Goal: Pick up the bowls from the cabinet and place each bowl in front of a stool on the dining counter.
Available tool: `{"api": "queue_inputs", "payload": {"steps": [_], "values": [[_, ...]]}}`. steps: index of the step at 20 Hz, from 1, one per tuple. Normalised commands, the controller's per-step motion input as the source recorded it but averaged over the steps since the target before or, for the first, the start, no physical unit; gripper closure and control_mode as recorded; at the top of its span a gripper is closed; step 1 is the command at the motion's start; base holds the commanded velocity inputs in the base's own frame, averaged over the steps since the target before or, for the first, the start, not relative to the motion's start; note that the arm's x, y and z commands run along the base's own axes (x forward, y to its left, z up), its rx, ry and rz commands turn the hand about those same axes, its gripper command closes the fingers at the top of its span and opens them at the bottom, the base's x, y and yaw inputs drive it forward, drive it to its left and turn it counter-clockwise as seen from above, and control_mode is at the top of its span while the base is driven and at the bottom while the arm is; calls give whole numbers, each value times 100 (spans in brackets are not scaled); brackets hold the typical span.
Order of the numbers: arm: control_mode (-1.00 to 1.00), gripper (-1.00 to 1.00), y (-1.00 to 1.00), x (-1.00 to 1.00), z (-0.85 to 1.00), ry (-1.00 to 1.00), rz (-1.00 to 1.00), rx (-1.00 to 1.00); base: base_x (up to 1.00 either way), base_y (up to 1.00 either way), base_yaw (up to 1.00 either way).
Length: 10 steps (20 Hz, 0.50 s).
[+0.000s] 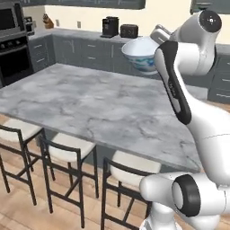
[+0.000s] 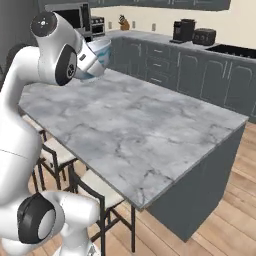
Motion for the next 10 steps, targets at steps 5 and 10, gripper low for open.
{"api": "queue_inputs", "payload": {"steps": [5,10], "values": [[100,100,0,0,0,0,0,0,49,98,-61],[100,100,0,0,0,0,0,0,32,100,-55]]}}
